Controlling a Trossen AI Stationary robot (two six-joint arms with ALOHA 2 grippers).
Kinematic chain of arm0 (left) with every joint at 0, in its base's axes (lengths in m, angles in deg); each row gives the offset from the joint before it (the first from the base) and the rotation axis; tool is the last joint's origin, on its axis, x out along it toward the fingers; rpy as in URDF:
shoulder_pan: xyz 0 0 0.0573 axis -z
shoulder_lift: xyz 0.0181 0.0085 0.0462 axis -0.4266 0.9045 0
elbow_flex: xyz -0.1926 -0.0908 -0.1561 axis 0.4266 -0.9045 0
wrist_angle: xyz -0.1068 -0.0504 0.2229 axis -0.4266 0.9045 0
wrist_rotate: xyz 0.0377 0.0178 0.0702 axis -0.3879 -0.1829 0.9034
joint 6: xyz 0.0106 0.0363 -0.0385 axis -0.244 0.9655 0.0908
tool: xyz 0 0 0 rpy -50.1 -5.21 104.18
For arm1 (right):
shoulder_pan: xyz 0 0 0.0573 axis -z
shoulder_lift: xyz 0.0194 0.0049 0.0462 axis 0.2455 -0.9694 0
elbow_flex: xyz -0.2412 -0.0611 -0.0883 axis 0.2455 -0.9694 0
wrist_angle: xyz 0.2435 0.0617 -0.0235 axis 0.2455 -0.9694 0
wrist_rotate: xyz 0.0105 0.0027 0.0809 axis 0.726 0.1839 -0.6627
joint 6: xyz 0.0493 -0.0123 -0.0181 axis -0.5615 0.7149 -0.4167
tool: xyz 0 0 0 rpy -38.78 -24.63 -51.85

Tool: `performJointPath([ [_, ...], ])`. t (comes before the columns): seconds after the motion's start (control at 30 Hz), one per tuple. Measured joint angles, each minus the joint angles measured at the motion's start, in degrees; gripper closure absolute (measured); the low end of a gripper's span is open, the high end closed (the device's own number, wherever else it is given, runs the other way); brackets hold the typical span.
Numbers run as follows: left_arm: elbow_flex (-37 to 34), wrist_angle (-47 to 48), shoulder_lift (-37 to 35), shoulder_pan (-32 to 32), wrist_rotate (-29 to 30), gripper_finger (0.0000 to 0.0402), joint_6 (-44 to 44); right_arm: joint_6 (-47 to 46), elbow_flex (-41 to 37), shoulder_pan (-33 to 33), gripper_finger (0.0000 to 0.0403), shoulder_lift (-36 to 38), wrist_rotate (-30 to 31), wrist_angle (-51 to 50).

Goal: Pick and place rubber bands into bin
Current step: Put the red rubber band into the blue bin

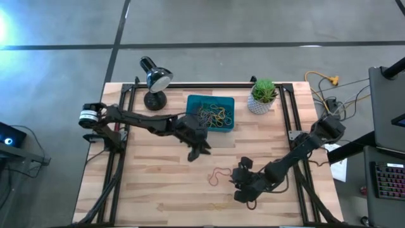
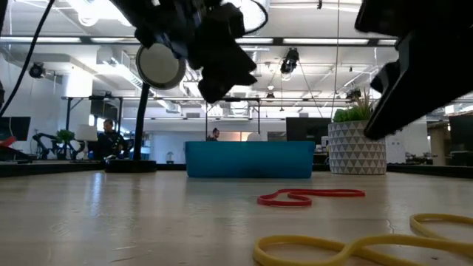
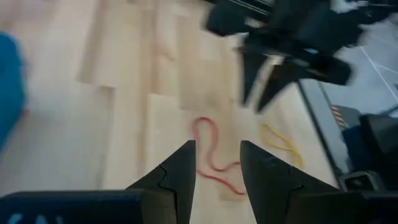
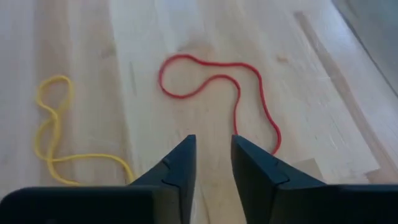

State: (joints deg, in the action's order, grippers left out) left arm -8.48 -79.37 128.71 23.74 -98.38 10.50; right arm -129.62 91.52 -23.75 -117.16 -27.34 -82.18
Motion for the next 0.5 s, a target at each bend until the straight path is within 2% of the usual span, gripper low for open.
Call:
performJointPath([
  [0.33,-0.94,1.39,-6.03,8.74,-0.10,0.0292,-1.68,-2.82,-1.96,2.88,0.0234,-0.68,-0.95,-1.17],
  [0.5,-0.94,3.04,-9.57,11.06,-0.08,0.0292,-3.10,-1.48,-5.12,5.02,0.0212,-0.68,-6.54,2.69],
])
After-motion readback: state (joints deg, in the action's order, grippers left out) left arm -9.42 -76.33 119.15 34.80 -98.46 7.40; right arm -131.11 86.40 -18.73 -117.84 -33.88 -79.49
